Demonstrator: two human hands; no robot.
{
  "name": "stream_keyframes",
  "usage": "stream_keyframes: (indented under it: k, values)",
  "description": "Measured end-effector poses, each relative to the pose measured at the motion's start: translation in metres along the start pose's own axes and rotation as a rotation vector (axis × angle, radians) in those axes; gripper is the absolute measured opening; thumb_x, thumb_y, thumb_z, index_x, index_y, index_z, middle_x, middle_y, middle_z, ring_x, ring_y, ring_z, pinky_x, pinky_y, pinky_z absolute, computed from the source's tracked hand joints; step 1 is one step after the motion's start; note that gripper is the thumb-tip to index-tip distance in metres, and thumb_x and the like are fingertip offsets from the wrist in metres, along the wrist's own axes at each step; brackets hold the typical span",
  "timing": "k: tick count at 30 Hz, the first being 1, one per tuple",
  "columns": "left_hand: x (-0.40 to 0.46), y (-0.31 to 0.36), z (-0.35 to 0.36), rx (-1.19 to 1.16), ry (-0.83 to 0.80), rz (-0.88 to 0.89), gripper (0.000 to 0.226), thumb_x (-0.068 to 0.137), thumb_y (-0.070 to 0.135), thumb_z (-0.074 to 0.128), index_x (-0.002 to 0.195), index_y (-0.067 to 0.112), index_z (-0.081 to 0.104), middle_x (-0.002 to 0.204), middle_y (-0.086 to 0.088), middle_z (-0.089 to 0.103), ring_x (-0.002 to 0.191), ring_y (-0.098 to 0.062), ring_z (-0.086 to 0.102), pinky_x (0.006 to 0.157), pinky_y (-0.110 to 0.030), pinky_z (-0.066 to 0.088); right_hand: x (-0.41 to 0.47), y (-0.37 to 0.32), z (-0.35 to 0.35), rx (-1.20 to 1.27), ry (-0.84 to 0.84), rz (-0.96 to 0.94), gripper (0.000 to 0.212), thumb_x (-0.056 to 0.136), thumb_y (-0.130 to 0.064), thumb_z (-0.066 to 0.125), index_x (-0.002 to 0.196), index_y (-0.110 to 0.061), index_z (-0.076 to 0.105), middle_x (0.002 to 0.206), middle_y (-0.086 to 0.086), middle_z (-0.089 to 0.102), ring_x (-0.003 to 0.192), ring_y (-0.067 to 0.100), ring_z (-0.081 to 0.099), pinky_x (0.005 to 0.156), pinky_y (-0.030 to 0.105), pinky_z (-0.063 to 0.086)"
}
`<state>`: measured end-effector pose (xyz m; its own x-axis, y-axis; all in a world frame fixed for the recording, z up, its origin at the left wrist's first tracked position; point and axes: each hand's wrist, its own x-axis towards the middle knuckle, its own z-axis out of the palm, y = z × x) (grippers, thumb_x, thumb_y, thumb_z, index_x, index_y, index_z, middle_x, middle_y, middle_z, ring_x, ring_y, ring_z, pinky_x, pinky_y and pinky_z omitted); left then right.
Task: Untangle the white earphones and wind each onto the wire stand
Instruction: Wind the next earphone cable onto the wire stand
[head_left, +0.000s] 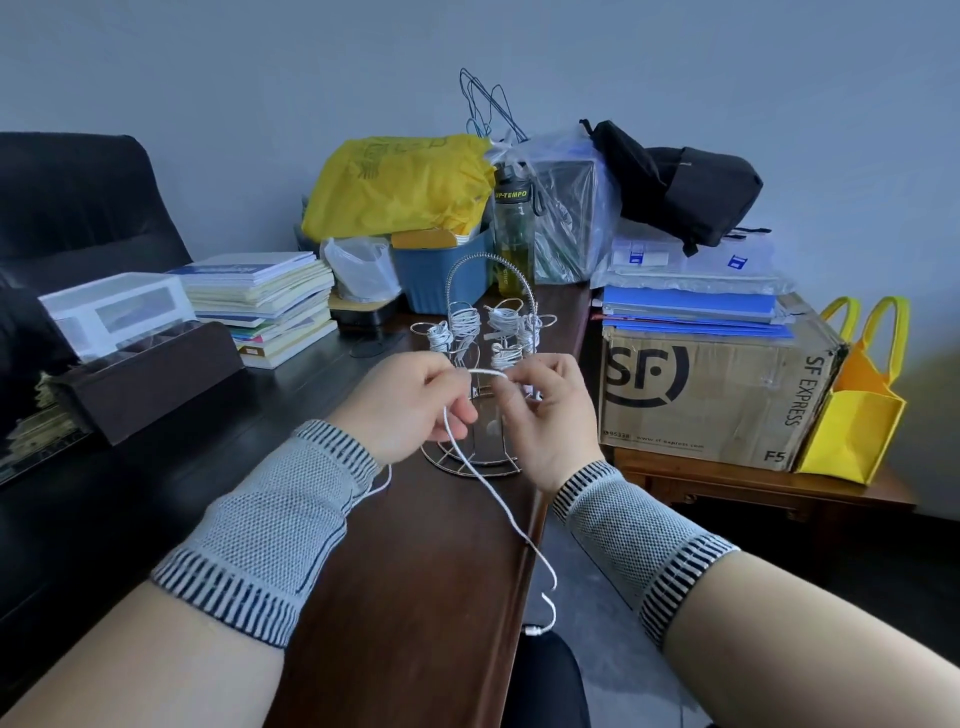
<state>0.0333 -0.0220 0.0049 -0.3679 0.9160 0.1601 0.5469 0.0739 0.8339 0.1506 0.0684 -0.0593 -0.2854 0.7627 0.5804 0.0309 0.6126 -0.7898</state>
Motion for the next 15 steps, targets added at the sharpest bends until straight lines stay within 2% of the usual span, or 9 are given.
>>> stream_keyframes:
  k: [3, 4, 6, 7, 8, 10, 11, 13, 15]
  values:
    - [0.004, 0.005, 0.005, -0.145, 0.074, 0.05, 0.022, 0.094, 0.022, 0.058, 0.077, 0.009, 0.064, 0.06, 0.006, 0.058, 0.048, -0.011, 0.05, 0.074, -0.045, 0.056, 0.005, -0.004, 0.0, 0.036, 0.083, 0.155, 0.016, 0.094, -0.026, 0.06, 0.081, -0.017, 0.061, 0.102, 0.001, 0.053, 0.071, -0.001, 0.058, 0.056, 0.008, 0.048]
    - [0.006, 0.007, 0.009, -0.138, 0.109, 0.073, 0.022, 0.092, 0.025, 0.06, 0.079, 0.009, 0.066, 0.058, 0.009, 0.056, 0.048, -0.011, 0.048, 0.07, -0.042, 0.054, 0.006, -0.005, 0.002, 0.079, 0.099, 0.206, 0.02, 0.094, -0.03, 0.059, 0.08, -0.016, 0.061, 0.103, 0.005, 0.057, 0.07, 0.004, 0.061, 0.057, 0.014, 0.052]
    - [0.011, 0.011, 0.019, -0.037, 0.205, 0.109, 0.023, 0.092, 0.026, 0.06, 0.074, 0.014, 0.067, 0.054, 0.012, 0.057, 0.049, -0.01, 0.05, 0.064, -0.035, 0.05, 0.008, -0.008, 0.006, 0.212, 0.117, 0.327, 0.028, 0.093, -0.038, 0.057, 0.078, -0.015, 0.062, 0.099, 0.011, 0.063, 0.062, 0.02, 0.067, 0.057, 0.039, 0.059]
    - [0.013, 0.014, 0.024, 0.031, 0.264, 0.117, 0.025, 0.093, 0.026, 0.059, 0.071, 0.017, 0.066, 0.054, 0.013, 0.06, 0.05, -0.009, 0.052, 0.063, -0.033, 0.05, 0.008, -0.012, 0.005, 0.285, 0.12, 0.379, 0.03, 0.093, -0.037, 0.057, 0.079, -0.011, 0.063, 0.092, 0.012, 0.065, 0.056, 0.02, 0.067, 0.055, 0.044, 0.059]
    - [0.016, 0.016, 0.027, 0.086, 0.325, 0.111, 0.026, 0.093, 0.027, 0.058, 0.07, 0.02, 0.066, 0.057, 0.013, 0.063, 0.052, -0.009, 0.055, 0.062, -0.032, 0.052, 0.008, -0.015, 0.003, 0.328, 0.118, 0.416, 0.03, 0.095, -0.033, 0.056, 0.082, -0.007, 0.063, 0.084, 0.012, 0.065, 0.048, 0.015, 0.064, 0.051, 0.039, 0.058]
    - [0.019, 0.019, 0.029, 0.197, 0.419, 0.084, 0.027, 0.095, 0.031, 0.055, 0.073, 0.02, 0.066, 0.067, 0.008, 0.069, 0.06, -0.013, 0.063, 0.063, -0.033, 0.056, 0.011, -0.019, 0.0, 0.27, 0.129, 0.441, 0.03, 0.096, -0.025, 0.055, 0.083, 0.0, 0.064, 0.07, 0.009, 0.062, 0.038, 0.003, 0.054, 0.04, 0.021, 0.047]
    - [0.02, 0.02, 0.029, 0.304, 0.45, 0.076, 0.03, 0.097, 0.034, 0.052, 0.075, 0.019, 0.065, 0.071, 0.005, 0.07, 0.065, -0.016, 0.065, 0.064, -0.035, 0.056, 0.013, -0.02, -0.001, 0.229, 0.135, 0.445, 0.031, 0.095, -0.025, 0.055, 0.079, 0.0, 0.064, 0.065, 0.007, 0.059, 0.037, 0.003, 0.051, 0.039, 0.019, 0.042]
    - [0.023, 0.018, 0.031, 0.595, 0.461, 0.097, 0.038, 0.1, 0.037, 0.043, 0.074, 0.014, 0.059, 0.076, -0.001, 0.069, 0.075, -0.023, 0.065, 0.066, -0.037, 0.054, 0.019, -0.018, 0.0, 0.158, 0.15, 0.442, 0.036, 0.092, -0.027, 0.056, 0.063, -0.007, 0.058, 0.054, 0.001, 0.051, 0.043, 0.012, 0.045, 0.049, 0.025, 0.038]
    - [0.023, 0.016, 0.034, 0.763, 0.46, 0.116, 0.04, 0.102, 0.036, 0.036, 0.076, 0.013, 0.056, 0.083, -0.005, 0.069, 0.081, -0.026, 0.063, 0.065, -0.033, 0.047, 0.024, -0.017, 0.001, 0.098, 0.143, 0.464, 0.042, 0.09, -0.028, 0.056, 0.052, -0.013, 0.048, 0.047, -0.002, 0.042, 0.047, 0.016, 0.037, 0.054, 0.031, 0.035]
